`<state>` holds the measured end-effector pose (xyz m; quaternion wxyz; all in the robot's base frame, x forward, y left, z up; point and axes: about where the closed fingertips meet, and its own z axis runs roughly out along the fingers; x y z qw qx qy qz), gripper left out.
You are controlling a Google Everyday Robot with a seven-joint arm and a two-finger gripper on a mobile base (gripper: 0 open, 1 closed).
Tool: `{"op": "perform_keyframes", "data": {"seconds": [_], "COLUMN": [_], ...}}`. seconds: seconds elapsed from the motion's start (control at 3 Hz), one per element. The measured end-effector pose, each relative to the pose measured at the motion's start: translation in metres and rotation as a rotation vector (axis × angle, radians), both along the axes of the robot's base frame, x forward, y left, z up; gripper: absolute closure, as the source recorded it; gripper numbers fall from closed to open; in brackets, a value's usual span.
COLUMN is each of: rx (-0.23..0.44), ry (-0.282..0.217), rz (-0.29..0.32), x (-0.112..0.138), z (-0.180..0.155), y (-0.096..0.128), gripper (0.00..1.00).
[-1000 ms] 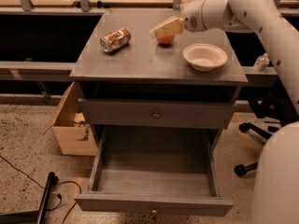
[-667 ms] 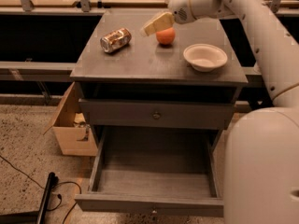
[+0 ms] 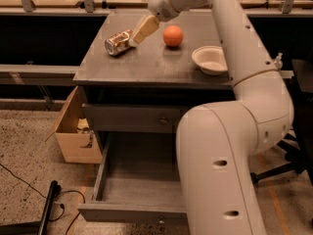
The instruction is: Place orange can into middle drawer
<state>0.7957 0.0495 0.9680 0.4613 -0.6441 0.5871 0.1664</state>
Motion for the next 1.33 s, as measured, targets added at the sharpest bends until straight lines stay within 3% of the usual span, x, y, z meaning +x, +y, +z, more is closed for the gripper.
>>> {"op": "perform_keyframes", "data": {"seconds": [0.33, 0.67, 1.0, 1.33], "rx": [-0.157, -0.356, -0.384, -0.471], "ry": [-0.065, -0.174, -0.181, -0.191], "rz": [0.061, 0.042, 0.032, 0.027], "x": [0.012, 0.040, 0.043, 0.044], "z": [-0.029, -0.049, -0.052, -0.053], "y": [0.026, 0.029, 0.025, 0.023], "gripper": [0.00, 0.00, 0.00, 0.00]}}
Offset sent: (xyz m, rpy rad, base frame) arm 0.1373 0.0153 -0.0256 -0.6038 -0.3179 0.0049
